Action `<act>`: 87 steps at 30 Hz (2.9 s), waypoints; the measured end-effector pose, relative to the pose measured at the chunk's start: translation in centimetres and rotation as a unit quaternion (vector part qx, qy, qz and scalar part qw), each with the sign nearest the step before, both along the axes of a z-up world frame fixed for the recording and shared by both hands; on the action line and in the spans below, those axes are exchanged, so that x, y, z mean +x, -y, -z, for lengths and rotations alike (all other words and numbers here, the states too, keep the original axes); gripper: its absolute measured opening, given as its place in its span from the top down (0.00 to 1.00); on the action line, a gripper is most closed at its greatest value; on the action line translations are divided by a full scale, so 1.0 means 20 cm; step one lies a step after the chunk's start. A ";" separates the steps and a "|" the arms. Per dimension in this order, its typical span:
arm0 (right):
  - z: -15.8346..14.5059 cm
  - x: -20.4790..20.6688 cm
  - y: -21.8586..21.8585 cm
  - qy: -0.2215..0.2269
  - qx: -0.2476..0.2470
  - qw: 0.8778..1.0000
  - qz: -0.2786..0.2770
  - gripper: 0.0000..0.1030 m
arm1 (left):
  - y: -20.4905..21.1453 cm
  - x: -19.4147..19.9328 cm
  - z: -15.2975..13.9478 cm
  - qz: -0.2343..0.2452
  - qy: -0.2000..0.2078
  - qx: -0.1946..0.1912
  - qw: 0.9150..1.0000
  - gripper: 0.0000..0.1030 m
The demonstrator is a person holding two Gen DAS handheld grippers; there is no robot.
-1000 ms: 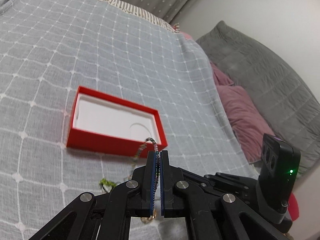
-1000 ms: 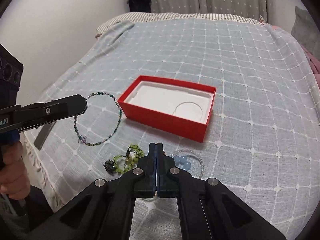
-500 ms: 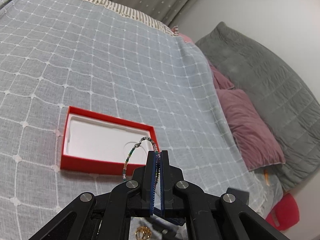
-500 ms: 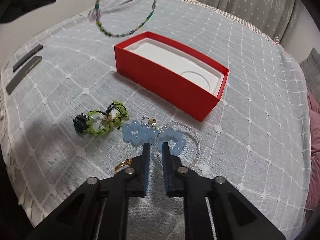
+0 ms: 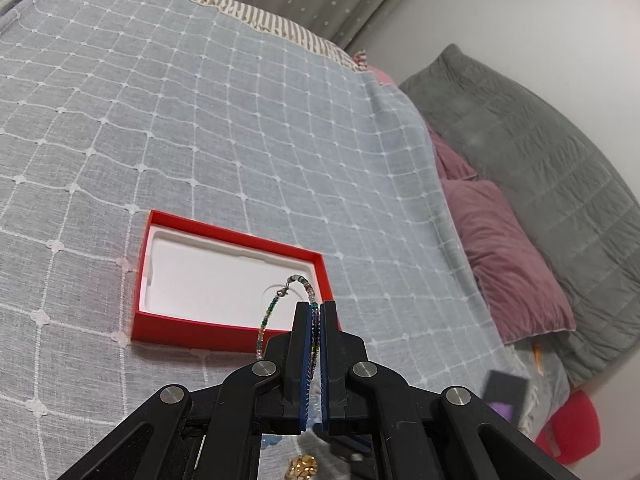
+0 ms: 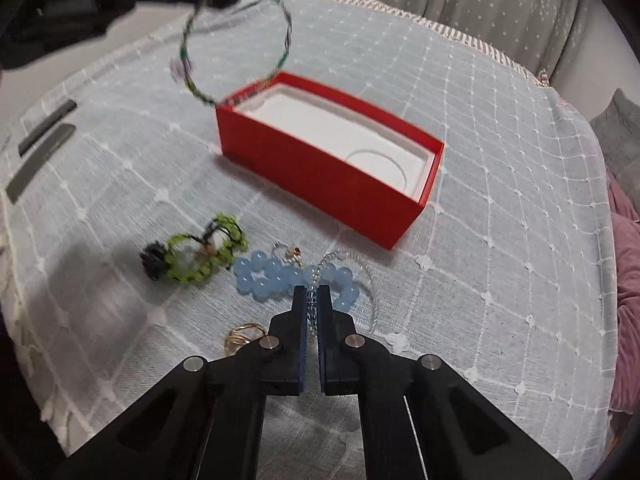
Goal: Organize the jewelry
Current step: 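Lift both held bracelets and carry them over the red box, then lower both bracelets into the red box and open both grippers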
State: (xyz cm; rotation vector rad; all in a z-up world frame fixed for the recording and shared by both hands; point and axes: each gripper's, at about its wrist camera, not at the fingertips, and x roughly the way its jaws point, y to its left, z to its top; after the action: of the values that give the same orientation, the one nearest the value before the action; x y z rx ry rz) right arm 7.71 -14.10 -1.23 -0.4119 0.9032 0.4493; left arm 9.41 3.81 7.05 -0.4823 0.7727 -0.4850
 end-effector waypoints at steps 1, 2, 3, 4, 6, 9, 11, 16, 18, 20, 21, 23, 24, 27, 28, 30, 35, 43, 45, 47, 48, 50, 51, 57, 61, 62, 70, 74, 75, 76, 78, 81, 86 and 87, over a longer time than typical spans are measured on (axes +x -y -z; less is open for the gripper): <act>-0.01 0.00 0.01 -0.001 0.007 1.000 0.002 0.97 | 0.00 0.00 0.00 0.000 -0.001 0.000 1.000 1.00; -0.03 0.00 0.02 -0.001 0.012 1.000 0.005 0.97 | 0.00 0.01 0.01 0.000 -0.003 -0.001 1.000 1.00; -0.04 0.01 0.04 -0.001 0.021 1.000 0.008 0.97 | 0.00 0.01 0.01 -0.001 -0.004 -0.001 1.000 1.00; -0.06 0.02 0.06 -0.003 0.033 0.999 0.012 0.97 | 0.00 0.01 0.01 -0.001 -0.004 -0.003 1.000 1.00; -0.11 0.04 0.11 -0.004 0.053 0.998 0.027 0.97 | -0.01 0.02 0.02 -0.001 -0.006 -0.007 1.000 1.00; -0.18 0.07 0.17 -0.005 0.093 0.995 0.042 0.97 | -0.01 0.03 0.03 -0.001 -0.010 -0.007 1.000 1.00; -0.24 0.06 0.19 0.002 0.112 0.993 0.043 0.97 | 0.00 0.04 0.04 0.001 -0.012 -0.008 1.000 1.00; -0.36 0.08 0.21 0.023 0.133 0.990 0.044 0.97 | 0.02 0.05 0.03 0.002 -0.016 -0.009 1.000 1.00; -0.40 0.10 0.22 0.024 0.145 0.988 0.043 0.97 | 0.02 0.06 0.02 0.001 -0.017 -0.012 1.000 1.00; -0.43 0.13 0.22 0.030 0.150 0.987 0.044 0.97 | 0.03 0.08 0.00 0.000 -0.013 -0.016 1.000 1.00; -0.45 0.14 0.21 0.033 0.155 0.986 0.044 0.97 | 0.04 0.10 -0.01 0.000 -0.012 -0.016 1.000 1.00; -0.48 0.19 0.20 0.034 0.162 0.985 0.043 0.97 | 0.05 0.13 -0.01 0.001 -0.011 -0.018 1.000 1.00; -0.48 0.21 0.20 0.036 0.165 0.985 0.042 0.97 | 0.06 0.15 0.00 0.001 -0.013 -0.019 1.000 1.00; -0.48 0.28 0.16 0.035 0.165 0.985 0.044 0.96 | 0.06 0.21 0.04 -0.001 -0.015 -0.013 1.000 1.00; -0.48 0.31 0.15 0.036 0.162 0.985 0.045 0.96 | 0.05 0.23 0.05 -0.003 -0.013 -0.009 1.000 1.00; -0.47 0.35 0.12 0.043 0.153 0.986 0.049 0.96 | 0.04 0.26 0.09 -0.004 -0.012 -0.007 1.000 1.00; -0.42 0.44 0.06 0.042 0.146 0.987 0.046 0.96 | -0.02 0.35 0.19 -0.010 -0.032 -0.027 0.999 1.00; -0.33 0.54 0.04 -0.001 0.201 0.979 0.030 0.96 | -0.07 0.42 0.29 -0.021 -0.054 -0.052 0.997 1.00; -0.31 0.58 0.06 -0.018 0.224 0.974 0.034 0.96 | -0.09 0.42 0.31 -0.026 -0.059 -0.054 0.996 1.00; -0.28 0.61 0.08 -0.035 0.239 0.969 0.042 0.96 | -0.10 0.42 0.33 -0.031 -0.061 -0.048 0.997 1.00; -0.26 0.62 0.09 -0.042 0.244 0.968 0.046 0.96 | -0.11 0.42 0.33 -0.033 -0.061 -0.041 0.997 1.00; -0.24 0.64 0.11 -0.049 0.244 0.967 0.056 0.96 | -0.10 0.43 0.34 -0.036 -0.063 -0.019 0.997 1.00; -0.23 0.64 0.12 -0.051 0.243 0.967 0.061 0.96 | -0.10 0.43 0.34 -0.037 -0.063 -0.008 0.997 1.00; -0.25 0.63 0.13 -0.040 0.237 0.968 0.067 0.96 | -0.10 0.42 0.35 -0.044 -0.061 0.034 0.997 1.00; -0.26 0.62 0.14 -0.030 0.227 0.971 0.075 0.95 | -0.12 0.43 0.34 -0.054 -0.060 0.049 0.995 0.90; -0.27 0.61 0.14 -0.024 0.220 0.972 0.079 0.95 | -0.13 0.43 0.34 -0.056 -0.061 0.047 0.995 0.87; -0.27 0.62 0.17 -0.014 0.208 0.974 0.091 0.95 | -0.15 0.41 0.33 -0.059 -0.064 0.041 0.995 0.83; -0.26 0.63 0.19 -0.016 0.204 0.973 0.103 0.95 | -0.16 0.39 0.31 -0.061 -0.061 0.037 0.996 0.83; -0.26 0.63 0.20 -0.014 0.201 0.974 0.107 0.95 | -0.16 0.39 0.30 -0.062 -0.059 0.037 0.996 0.83; -0.26 0.63 0.20 -0.012 0.202 0.973 0.108 0.95 | -0.17 0.38 0.29 -0.063 -0.058 0.037 0.996 0.83; -0.28 0.63 0.21 -0.011 0.207 0.972 0.108 0.94 | -0.17 0.36 0.28 -0.065 -0.055 0.036 0.996 0.83; -0.28 0.62 0.22 -0.015 0.212 0.972 0.104 0.86 | -0.18 0.33 0.26 -0.071 -0.052 0.035 0.996 0.83; -0.31 0.59 0.23 -0.013 0.215 0.971 0.106 0.86 | -0.15 0.26 0.23 -0.069 -0.047 0.056 0.995 0.83; -0.32 0.58 0.23 -0.010 0.215 0.971 0.105 0.85 | -0.14 0.25 0.23 -0.068 -0.045 0.063 0.995 0.82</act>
State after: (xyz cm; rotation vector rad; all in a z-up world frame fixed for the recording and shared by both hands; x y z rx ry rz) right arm 19.30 -18.75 5.14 0.0852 0.8314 0.4409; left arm 14.32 6.57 2.52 -0.4376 0.8450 -0.2876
